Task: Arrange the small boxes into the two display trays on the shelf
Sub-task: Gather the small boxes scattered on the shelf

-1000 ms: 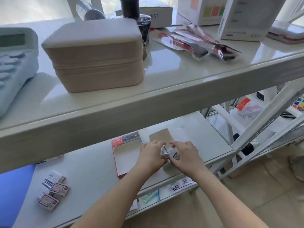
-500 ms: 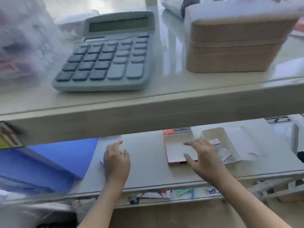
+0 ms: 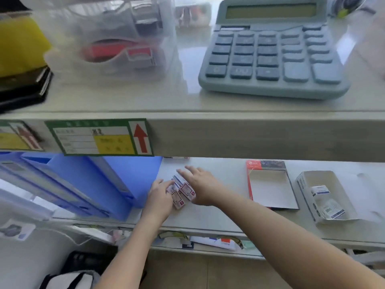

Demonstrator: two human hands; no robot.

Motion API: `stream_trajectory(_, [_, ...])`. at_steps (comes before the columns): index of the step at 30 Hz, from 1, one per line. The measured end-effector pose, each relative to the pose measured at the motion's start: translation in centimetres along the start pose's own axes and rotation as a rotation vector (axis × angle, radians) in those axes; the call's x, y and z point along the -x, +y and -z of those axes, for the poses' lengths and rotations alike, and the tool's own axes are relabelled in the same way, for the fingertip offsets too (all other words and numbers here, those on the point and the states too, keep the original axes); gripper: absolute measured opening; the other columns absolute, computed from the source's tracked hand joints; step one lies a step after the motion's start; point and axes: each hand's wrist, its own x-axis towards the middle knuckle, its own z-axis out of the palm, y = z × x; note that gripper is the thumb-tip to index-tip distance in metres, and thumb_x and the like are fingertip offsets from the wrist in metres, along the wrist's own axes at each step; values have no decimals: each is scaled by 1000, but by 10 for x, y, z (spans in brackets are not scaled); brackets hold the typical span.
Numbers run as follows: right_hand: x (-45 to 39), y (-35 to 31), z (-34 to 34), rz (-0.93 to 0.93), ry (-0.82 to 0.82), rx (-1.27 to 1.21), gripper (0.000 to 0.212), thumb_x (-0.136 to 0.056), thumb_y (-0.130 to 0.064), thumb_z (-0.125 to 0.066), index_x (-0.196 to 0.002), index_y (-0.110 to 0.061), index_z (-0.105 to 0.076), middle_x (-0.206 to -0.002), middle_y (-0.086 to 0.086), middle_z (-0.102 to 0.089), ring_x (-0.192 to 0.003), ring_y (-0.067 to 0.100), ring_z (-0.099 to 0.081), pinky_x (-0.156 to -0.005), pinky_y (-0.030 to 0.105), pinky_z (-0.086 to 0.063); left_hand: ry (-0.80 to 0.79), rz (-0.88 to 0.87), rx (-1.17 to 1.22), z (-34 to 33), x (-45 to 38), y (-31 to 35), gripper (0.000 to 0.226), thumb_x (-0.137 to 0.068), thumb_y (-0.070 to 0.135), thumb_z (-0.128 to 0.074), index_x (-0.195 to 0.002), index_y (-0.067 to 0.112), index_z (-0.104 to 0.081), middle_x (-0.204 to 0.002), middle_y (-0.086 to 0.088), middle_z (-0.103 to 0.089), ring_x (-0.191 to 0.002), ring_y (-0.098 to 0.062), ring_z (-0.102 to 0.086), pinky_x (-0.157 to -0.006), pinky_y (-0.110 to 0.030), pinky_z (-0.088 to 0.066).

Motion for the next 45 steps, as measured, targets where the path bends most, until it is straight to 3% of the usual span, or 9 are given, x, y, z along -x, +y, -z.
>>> stream_trajectory(5, [-29,-8,15,-118,-75,-196,68,-83,-36,-53,-147,-28,-31,-153,6,-34,-135,28,-34,-108,42,-35,-38,-65,-61,8,-10,-5,37,-88,3,-43,-107,24,-67,-128,-3,-54,-115,-24,-47,-95,-38,-42])
stream_trajectory(10, [-50,-21,9,-342,14,-226,28,-82,-39,-49,-99,-19,-58,-102,1,-65,-102,28,-60,-71,34,-48,-54,-8,-110,4,-14,9,17,-89,30,-49,-103,30,-59,-112,-1,-55,-99,-23,-53,-74,-37,-48])
stream_trajectory(17, [-59,-31,22,-380,-178,-90,23,-80,-30,-52,-63,-16,-46,-63,-1,-50,-56,20,-46,-50,24,-33,-43,33,-245,0,-15,21,32,-76,44,-65,-100,30,-49,-103,2,-50,-97,-23,-52,-72,-37,-46])
stream_trajectory(20, [-55,-28,25,-343,-230,-72,10,-74,-22,-58,-73,-15,-52,-71,0,-54,-60,20,-50,-53,25,-40,24,-11,-212,-2,-17,14,30,-78,31,-68,-104,28,-52,-104,1,-54,-95,-20,-52,-66,-33,-41])
stream_trajectory(23, [-51,-23,22,-238,-280,-95,53,-72,-26,-68,-121,-17,-51,-109,2,-61,-95,27,-61,-73,32,-51,42,-34,-184,-3,-20,8,31,-79,26,-66,-108,30,-55,-104,2,-57,-92,-19,-54,-64,-33,-45])
stream_trajectory(25, [-47,-22,20,-201,-265,-88,47,-76,-25,-66,-119,-17,-49,-108,4,-62,-92,29,-61,-66,30,-46,61,-41,-162,-2,-21,6,29,-80,27,-66,-105,31,-55,-102,3,-59,-89,-19,-55,-64,-34,-47])
stream_trajectory(31, [-7,-2,39,-209,73,-169,15,-80,-15,-57,-92,-13,-49,-74,0,-47,-76,27,-52,-61,32,-42,185,-46,-73,4,-11,8,45,-82,34,-67,-122,23,-50,-113,-1,-57,-100,-21,-53,-77,-34,-47])
stream_trajectory(40, [158,115,57,-443,629,-251,33,-78,-52,-63,-87,-21,-59,-85,0,-65,-83,23,-58,-76,36,-46,106,-366,142,-57,33,110,40,-86,45,-63,-119,26,-49,-107,6,-58,-94,-12,-56,-81,-33,-48])
stream_trajectory(45, [250,172,56,-718,712,-321,52,-77,-37,-73,-120,-14,-57,-88,-2,-61,-89,27,-59,-84,42,-50,-98,-617,116,-123,55,187,42,-86,53,-61,-118,29,-49,-100,4,-63,-93,-17,-58,-83,-37,-49])
